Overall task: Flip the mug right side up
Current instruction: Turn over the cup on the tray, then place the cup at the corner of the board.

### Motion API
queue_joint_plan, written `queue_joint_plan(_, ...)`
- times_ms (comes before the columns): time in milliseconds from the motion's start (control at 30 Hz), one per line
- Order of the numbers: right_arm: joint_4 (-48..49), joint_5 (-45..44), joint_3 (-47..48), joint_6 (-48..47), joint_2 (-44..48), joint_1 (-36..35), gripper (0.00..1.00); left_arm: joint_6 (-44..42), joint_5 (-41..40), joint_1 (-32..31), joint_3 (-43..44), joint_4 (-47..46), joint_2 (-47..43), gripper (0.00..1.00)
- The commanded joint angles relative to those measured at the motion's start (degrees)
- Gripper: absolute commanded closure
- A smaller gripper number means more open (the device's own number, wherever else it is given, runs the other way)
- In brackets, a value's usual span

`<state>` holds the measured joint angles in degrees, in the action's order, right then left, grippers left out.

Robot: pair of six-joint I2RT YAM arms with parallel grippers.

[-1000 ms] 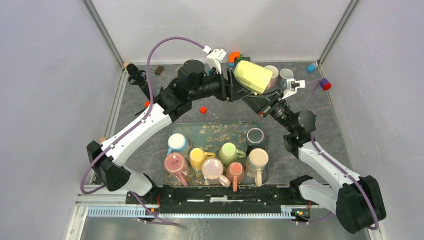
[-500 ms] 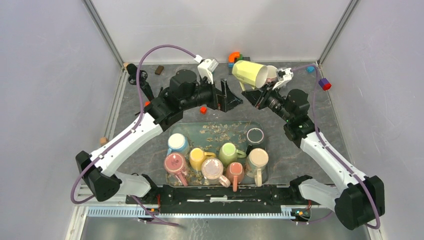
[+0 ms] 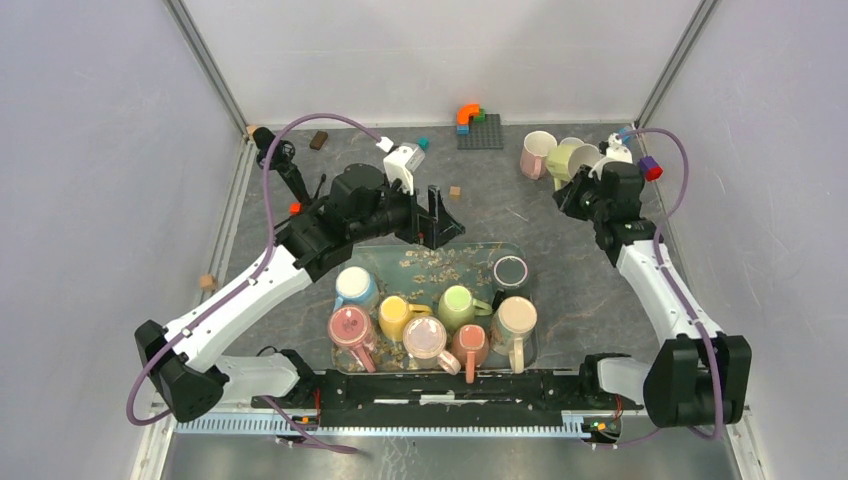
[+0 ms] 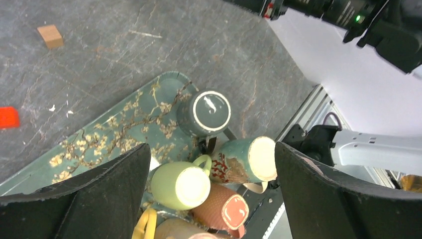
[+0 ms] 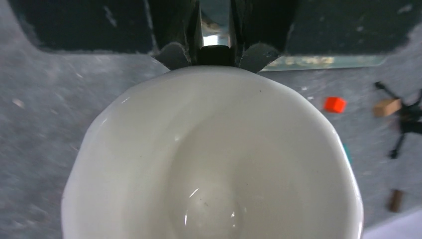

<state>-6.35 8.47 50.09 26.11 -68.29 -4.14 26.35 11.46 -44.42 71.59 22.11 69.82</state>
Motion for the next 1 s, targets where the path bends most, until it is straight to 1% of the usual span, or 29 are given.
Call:
queue_joint_plan(0,-3.0,-6.9,6.0,-5.6,-1.0,3.2,1.0,-3.5,-0.2,0.1,-2.7,0.0,-2.5,0.0)
queue_joint_plan(133,-5.1,-9.5,6.9,-7.8,-3.5,7.3,1.0,-3.8,-0.2,0.1,-4.3,0.2,-3.0,0.0)
queue_joint_plan(233,-6.8,-10.4,9.2,-9.2,-6.7,9.6,1.0,-4.2,-0.1,0.1,-5.0,0.4,-3.0,0.0)
queue_joint_plan(500,-9.2,-12.9,16.5,-11.0,-17.6,13.3,1.0,-6.4,-1.8,0.1,-5.6,2.0,-3.6,0.0)
queue_joint_plan(667,-10.9,-13.5,23.3,-10.8,-26.4,15.2,1.0,-6.9,-2.6,0.2,-7.1,1.9,-4.6,0.0)
queue_joint_plan(900,-15.2,-13.9,35.8,-11.3,-38.0,16.5,1.0,-8.0,-3.5,0.2,-7.4,2.0,-4.7,0.0)
queue_joint_plan(967,-17.5,-13.5,40.8,-11.8,-41.5,16.7,1.0,-8.2,-3.8,0.1,-7.7,1.9,-4.9,0.0)
